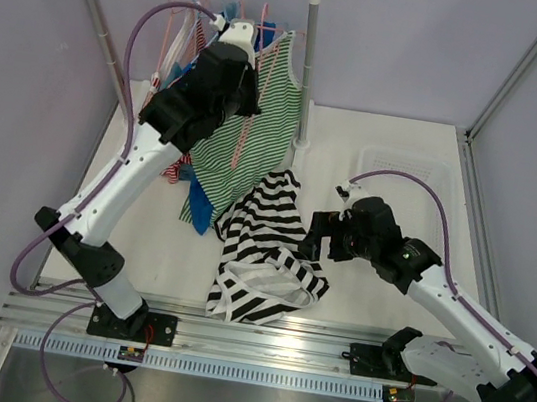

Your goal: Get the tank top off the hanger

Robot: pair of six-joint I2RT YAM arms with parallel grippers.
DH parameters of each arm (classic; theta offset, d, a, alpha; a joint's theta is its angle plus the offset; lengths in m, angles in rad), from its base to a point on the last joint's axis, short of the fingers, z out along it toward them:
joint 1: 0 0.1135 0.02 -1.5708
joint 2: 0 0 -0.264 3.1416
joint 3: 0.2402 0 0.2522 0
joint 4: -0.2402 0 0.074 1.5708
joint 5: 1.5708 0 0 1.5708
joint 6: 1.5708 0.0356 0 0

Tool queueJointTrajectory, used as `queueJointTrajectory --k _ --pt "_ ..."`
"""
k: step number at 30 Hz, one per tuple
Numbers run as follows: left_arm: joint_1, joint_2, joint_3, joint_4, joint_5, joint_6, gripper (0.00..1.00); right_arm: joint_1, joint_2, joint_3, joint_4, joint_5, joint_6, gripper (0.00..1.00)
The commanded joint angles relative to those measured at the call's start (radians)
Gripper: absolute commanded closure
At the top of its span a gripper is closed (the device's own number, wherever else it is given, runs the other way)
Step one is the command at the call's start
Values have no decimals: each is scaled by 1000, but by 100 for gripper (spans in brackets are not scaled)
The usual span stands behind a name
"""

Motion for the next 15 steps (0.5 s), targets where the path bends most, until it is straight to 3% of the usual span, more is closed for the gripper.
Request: queueJointTrajectory --k 1,9,15 --pt "47 83 196 -18 142 43 100 3 -23 15 -4 30 -18 0" --pt "137 279 509 -74 270 43 100 3 -28 15 -1 30 -31 1" --pt "162 330 522 17 275 60 100 3 -26 21 -1 10 -31 1"
